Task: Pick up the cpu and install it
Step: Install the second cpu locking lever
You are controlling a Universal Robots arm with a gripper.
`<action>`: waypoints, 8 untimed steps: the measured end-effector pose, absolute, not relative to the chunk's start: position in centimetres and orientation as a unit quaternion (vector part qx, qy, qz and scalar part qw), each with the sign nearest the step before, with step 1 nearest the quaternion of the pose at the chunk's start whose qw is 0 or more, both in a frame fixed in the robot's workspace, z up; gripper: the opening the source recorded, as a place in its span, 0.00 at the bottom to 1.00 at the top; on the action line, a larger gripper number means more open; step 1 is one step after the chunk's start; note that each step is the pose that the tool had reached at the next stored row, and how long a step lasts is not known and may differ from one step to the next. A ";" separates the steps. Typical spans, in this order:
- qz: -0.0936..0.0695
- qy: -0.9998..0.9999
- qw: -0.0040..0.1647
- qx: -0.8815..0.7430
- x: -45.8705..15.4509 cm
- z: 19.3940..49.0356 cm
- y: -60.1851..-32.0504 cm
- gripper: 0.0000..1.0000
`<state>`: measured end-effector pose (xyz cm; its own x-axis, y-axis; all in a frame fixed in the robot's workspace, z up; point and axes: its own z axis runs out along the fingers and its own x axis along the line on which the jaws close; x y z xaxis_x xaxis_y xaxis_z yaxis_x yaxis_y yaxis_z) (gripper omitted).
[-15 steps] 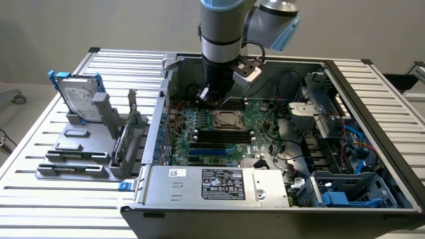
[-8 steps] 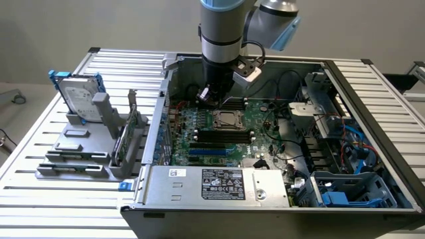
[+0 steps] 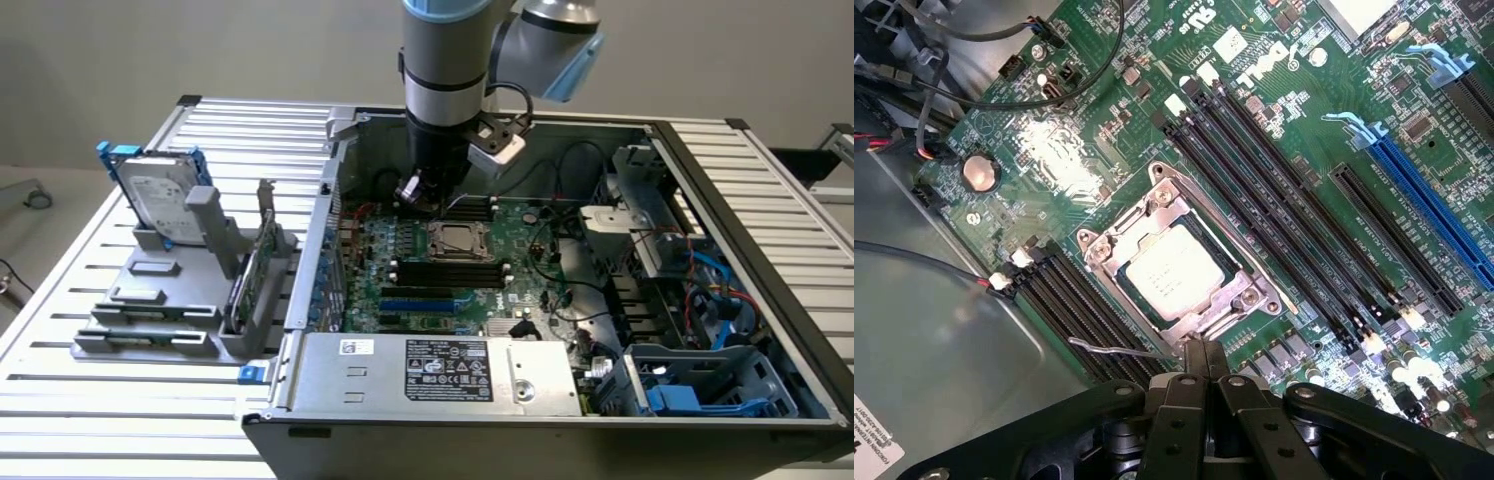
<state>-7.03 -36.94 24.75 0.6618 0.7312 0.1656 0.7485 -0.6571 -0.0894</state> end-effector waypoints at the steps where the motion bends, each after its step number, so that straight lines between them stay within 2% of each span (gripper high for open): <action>1: -0.058 -0.407 0.075 -0.908 -7.0 24.7 -36.9 0.11; 8: -0.058 -0.407 0.075 -0.908 -7.0 24.7 -36.9 0.11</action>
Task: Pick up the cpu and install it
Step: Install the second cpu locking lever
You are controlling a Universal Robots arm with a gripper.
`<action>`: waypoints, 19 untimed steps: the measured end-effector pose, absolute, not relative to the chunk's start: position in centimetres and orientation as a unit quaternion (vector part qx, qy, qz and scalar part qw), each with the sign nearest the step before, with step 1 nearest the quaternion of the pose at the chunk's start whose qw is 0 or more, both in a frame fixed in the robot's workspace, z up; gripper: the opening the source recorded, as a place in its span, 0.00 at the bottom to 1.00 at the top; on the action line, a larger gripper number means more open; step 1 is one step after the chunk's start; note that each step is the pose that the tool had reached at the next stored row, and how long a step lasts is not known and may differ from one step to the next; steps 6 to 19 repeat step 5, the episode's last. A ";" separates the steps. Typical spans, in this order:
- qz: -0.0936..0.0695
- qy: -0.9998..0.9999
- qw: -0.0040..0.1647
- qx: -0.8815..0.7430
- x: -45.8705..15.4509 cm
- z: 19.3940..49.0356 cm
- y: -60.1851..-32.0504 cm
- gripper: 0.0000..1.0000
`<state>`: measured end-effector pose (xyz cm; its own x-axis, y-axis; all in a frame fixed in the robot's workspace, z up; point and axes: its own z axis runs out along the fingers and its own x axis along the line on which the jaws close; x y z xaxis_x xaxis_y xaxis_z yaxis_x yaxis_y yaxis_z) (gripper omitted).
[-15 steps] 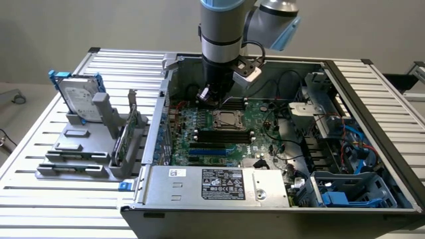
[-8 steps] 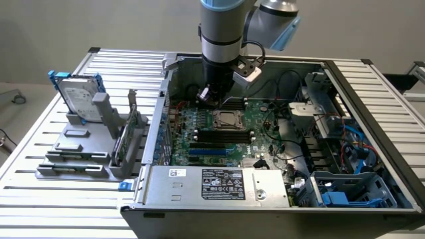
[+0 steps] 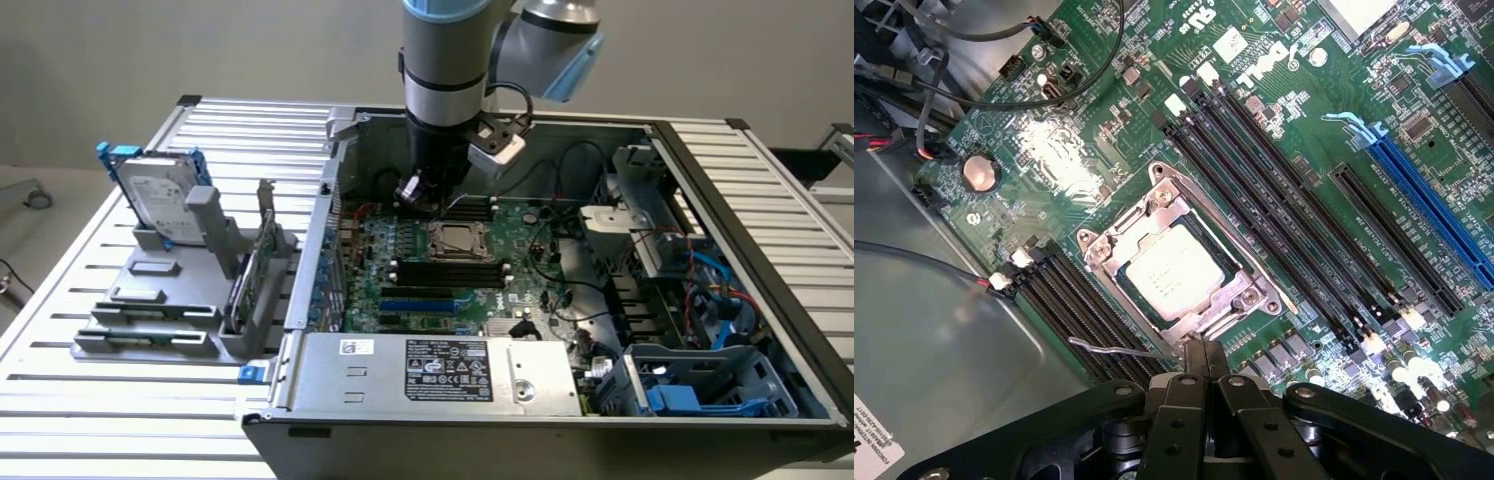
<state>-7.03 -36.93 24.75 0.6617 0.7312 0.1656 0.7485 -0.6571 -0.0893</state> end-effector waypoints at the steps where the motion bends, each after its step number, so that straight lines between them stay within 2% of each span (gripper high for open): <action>1: -0.058 -0.407 0.075 -0.908 -7.0 24.7 -36.9 0.11; 19: -0.058 -0.407 0.075 -0.908 -7.0 24.7 -36.9 0.11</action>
